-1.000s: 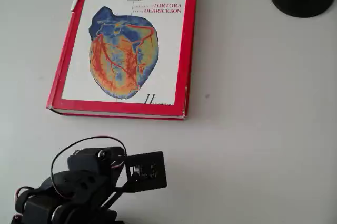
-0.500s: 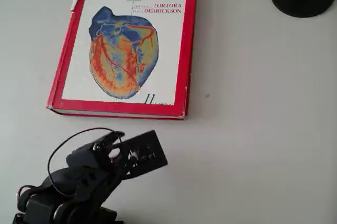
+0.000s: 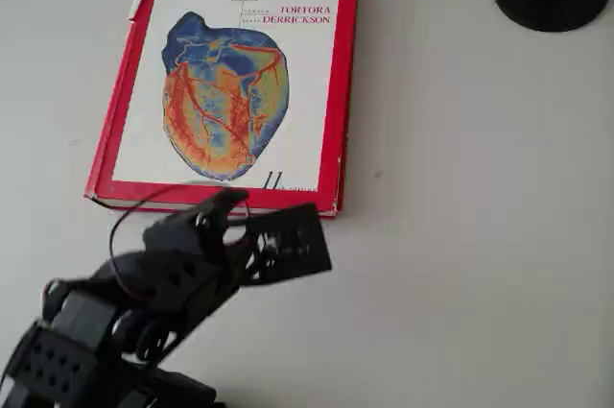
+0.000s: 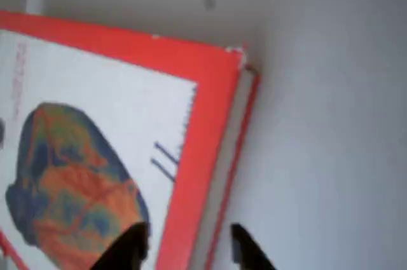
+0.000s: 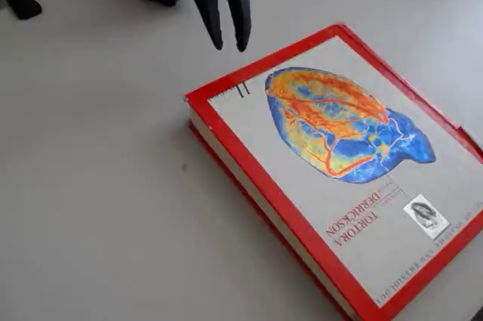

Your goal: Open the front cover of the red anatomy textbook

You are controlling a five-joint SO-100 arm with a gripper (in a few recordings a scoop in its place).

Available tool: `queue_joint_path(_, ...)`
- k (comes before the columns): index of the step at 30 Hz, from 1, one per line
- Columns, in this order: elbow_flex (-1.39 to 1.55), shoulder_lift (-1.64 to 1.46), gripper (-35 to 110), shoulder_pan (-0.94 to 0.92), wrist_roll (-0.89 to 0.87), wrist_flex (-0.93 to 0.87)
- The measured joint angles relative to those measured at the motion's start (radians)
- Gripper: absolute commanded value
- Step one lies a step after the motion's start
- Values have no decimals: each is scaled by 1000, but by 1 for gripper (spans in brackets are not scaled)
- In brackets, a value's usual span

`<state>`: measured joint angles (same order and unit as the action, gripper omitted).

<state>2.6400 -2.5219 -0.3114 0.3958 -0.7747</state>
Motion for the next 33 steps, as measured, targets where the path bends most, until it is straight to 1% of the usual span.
queue_joint_path(9, -78, 305, 18, -91, 17, 161)
queue_joint_path(26, -114, 499, 18, -156, 12, 397)
queue_joint_path(33, -112, 486, 18, -166, 6, 402)
